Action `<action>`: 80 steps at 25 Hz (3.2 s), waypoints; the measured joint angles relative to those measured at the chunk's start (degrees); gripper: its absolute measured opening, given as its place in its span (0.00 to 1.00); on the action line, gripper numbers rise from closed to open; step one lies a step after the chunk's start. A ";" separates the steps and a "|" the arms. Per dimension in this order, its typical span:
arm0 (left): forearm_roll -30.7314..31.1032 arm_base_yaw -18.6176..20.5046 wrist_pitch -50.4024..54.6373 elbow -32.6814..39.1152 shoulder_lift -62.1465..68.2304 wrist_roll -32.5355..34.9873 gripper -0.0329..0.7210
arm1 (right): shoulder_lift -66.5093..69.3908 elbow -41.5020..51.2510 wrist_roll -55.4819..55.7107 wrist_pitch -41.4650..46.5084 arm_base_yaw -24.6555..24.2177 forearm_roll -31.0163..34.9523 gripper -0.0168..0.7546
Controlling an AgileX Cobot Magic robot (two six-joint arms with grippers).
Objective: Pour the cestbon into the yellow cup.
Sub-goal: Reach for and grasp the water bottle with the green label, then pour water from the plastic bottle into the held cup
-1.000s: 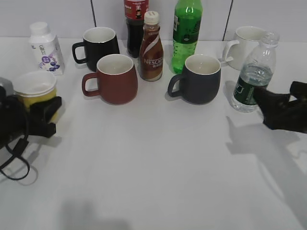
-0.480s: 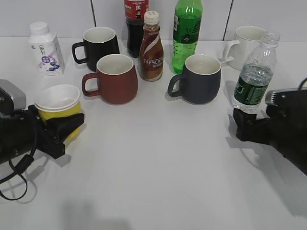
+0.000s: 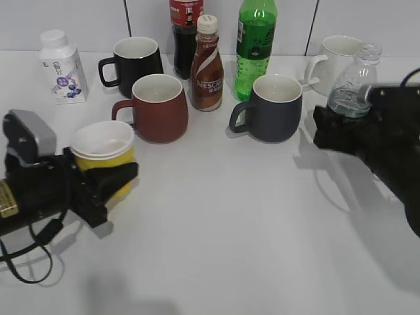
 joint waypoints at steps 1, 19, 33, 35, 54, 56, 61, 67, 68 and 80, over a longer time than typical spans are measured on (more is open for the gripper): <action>-0.24 -1.19 -0.06 -0.26 0.00 0.00 0.48 | 0.00 -1.01 0.00 0.00 0.00 0.13 0.86; -2.52 -11.41 -0.12 -4.50 0.00 -1.03 0.48 | -0.14 -7.96 -1.38 9.11 0.00 2.89 0.64; 2.28 -11.41 -0.12 -4.54 0.00 -1.33 0.48 | -14.95 2.34 -3.83 9.07 0.00 -28.60 0.64; 2.55 -11.41 -0.12 -4.54 0.00 -1.33 0.48 | -15.22 0.70 -3.83 10.24 0.00 -32.45 0.64; 6.36 -17.83 10.96 -17.76 1.99 -5.98 0.47 | -15.33 -14.38 -13.08 23.31 0.00 -49.50 0.64; 6.56 -18.58 11.09 -18.79 3.22 -6.54 0.47 | -15.33 -14.38 -14.49 23.43 0.00 -50.48 0.64; 6.68 -18.93 11.03 -19.81 4.47 -7.45 0.47 | -15.33 -14.38 -17.08 22.30 0.00 -51.67 0.64; 6.62 -18.93 11.03 -19.86 4.54 -7.56 0.47 | -15.33 -16.82 -21.13 21.61 0.00 -52.70 0.64; 6.62 -18.93 11.03 -19.86 4.54 -7.56 0.47 | -15.33 -17.45 -21.40 21.67 0.00 -52.95 0.64; 7.77 -18.93 10.68 -19.92 4.54 -9.51 0.47 | -15.33 -18.42 -28.08 22.46 0.00 -58.51 0.64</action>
